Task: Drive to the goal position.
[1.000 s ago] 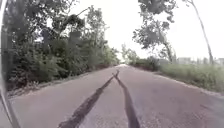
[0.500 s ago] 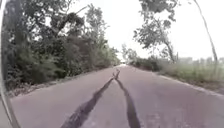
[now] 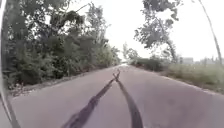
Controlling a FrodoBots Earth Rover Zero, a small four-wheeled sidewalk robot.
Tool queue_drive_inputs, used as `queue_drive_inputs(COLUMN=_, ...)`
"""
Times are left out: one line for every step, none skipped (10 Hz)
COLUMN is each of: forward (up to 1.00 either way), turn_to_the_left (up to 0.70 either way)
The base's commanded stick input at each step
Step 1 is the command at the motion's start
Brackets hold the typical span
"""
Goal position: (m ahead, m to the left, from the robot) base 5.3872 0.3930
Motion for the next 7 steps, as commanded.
queue_drive_inputs(forward=0.7, turn_to_the_left=0.0)
queue_drive_inputs(forward=0.7, turn_to_the_left=0.0)
queue_drive_inputs(forward=0.7, turn_to_the_left=0.0)
queue_drive_inputs(forward=0.7, turn_to_the_left=0.0)
queue_drive_inputs(forward=0.7, turn_to_the_left=0.0)
queue_drive_inputs(forward=0.7, turn_to_the_left=-0.01)
queue_drive_inputs(forward=0.7, turn_to_the_left=0.0)
